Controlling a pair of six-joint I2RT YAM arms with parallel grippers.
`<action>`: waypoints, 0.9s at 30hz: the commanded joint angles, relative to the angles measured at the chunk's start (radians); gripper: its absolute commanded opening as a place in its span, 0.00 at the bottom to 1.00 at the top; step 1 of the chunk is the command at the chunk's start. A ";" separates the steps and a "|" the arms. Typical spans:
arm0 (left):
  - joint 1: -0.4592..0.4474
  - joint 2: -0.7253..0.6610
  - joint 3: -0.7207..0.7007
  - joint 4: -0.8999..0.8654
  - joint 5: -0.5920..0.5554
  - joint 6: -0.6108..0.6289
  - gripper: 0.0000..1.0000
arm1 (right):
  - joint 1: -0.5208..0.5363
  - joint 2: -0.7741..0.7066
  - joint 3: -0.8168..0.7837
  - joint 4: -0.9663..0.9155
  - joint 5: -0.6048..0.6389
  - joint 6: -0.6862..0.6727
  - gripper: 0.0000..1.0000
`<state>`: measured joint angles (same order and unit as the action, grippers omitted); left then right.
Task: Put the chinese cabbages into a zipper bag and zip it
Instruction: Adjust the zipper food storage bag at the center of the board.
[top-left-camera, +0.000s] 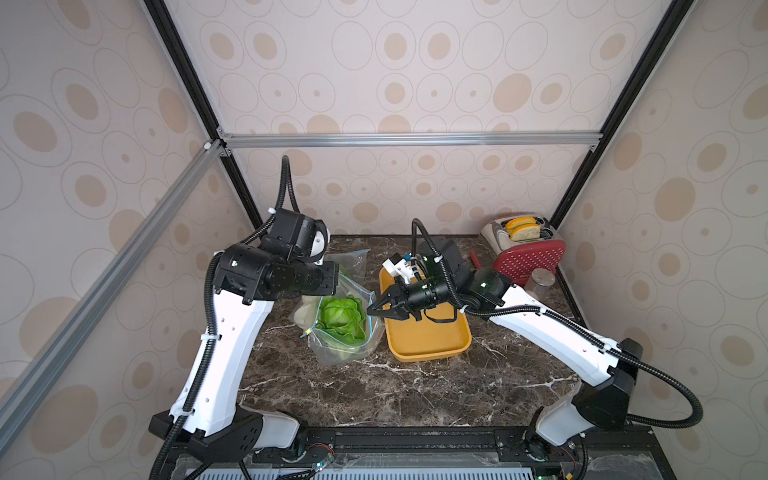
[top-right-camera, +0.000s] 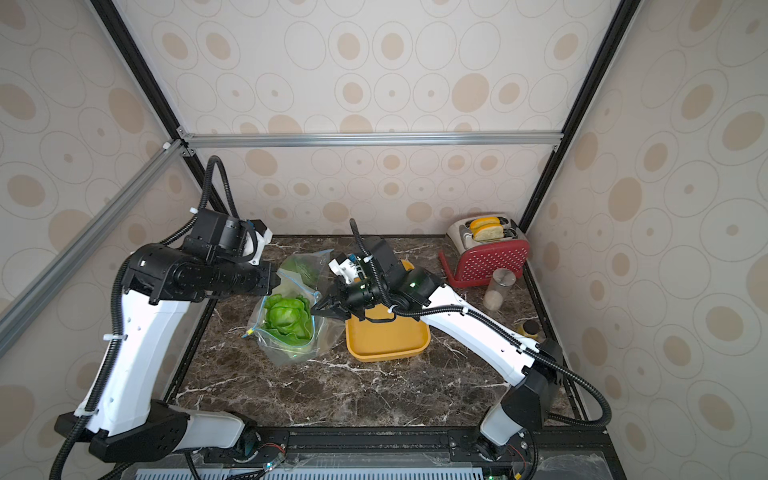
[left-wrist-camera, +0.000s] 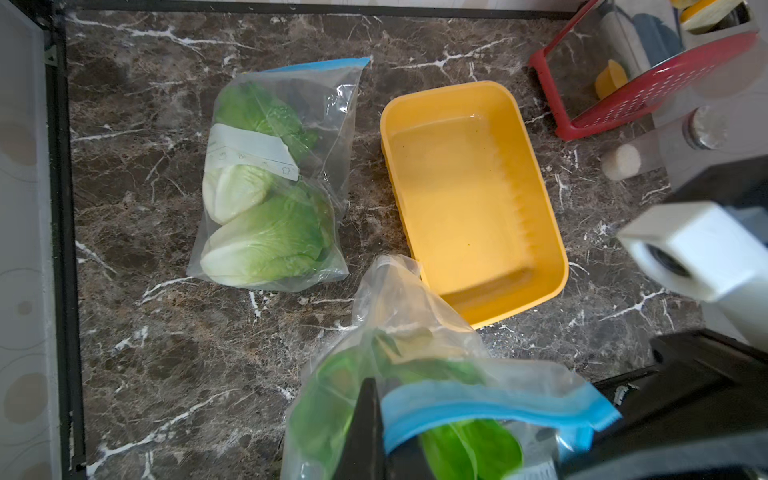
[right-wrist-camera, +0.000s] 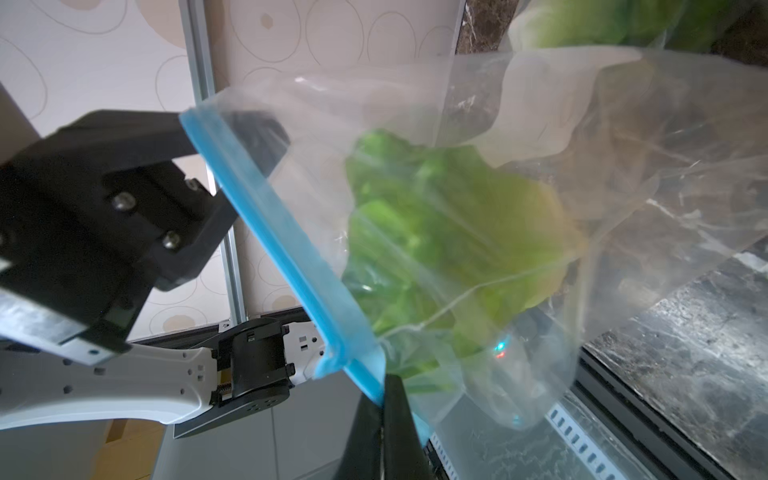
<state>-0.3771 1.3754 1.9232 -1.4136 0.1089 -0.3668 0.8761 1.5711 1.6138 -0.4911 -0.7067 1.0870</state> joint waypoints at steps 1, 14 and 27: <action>0.006 0.002 -0.010 0.108 0.052 -0.021 0.00 | -0.005 -0.026 0.037 0.018 -0.001 0.012 0.00; 0.006 0.054 0.114 0.099 0.086 -0.003 0.00 | -0.137 0.004 0.045 0.063 0.019 -0.071 0.00; 0.005 -0.104 -0.016 0.290 -0.052 0.127 0.65 | -0.161 -0.023 -0.010 0.312 0.211 0.060 0.00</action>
<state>-0.3767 1.3518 1.8713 -1.1957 0.1284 -0.3088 0.7193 1.6024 1.5909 -0.2951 -0.5900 1.1103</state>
